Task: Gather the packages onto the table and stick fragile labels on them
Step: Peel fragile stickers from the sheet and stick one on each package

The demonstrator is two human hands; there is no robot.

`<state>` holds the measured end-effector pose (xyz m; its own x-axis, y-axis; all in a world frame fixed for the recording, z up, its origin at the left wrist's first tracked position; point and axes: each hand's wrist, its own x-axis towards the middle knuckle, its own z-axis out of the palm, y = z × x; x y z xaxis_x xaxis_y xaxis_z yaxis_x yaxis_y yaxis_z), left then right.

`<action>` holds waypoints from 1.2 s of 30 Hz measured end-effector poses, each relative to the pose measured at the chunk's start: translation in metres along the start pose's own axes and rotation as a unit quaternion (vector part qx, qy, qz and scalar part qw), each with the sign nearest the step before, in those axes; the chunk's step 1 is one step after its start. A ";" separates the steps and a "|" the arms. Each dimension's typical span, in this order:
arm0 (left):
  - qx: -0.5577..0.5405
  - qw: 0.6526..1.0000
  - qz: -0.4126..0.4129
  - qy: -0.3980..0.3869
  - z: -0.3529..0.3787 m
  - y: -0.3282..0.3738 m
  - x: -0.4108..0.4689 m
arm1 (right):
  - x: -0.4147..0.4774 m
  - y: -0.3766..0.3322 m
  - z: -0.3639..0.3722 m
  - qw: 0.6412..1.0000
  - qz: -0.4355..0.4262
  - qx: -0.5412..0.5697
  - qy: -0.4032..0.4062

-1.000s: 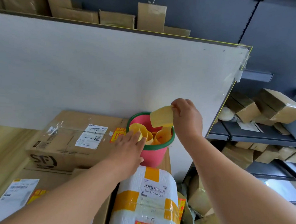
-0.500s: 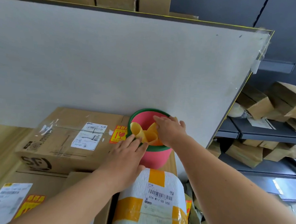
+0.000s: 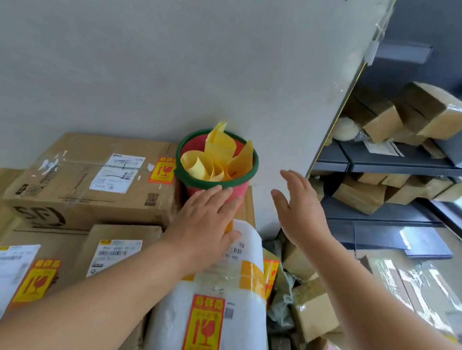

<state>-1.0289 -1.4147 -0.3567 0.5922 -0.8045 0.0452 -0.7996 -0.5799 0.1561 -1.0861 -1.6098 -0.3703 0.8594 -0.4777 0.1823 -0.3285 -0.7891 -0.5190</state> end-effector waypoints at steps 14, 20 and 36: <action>0.058 0.984 0.097 -0.135 0.055 0.079 0.074 | -0.090 0.144 0.075 0.976 0.170 -0.025 -0.132; 0.092 0.977 0.122 -0.152 0.086 0.076 0.114 | -0.073 0.179 0.131 0.968 0.163 -0.055 -0.183; 0.096 0.981 0.117 -0.120 0.106 0.055 0.148 | -0.027 0.214 0.235 0.948 0.133 -0.101 -0.270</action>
<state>-0.9956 -1.5788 -0.4461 0.3688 -0.9120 -0.1798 -0.9283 -0.3713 -0.0209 -1.0878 -1.6748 -0.6820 0.7930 -0.4460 -0.4151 -0.5834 -0.7521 -0.3065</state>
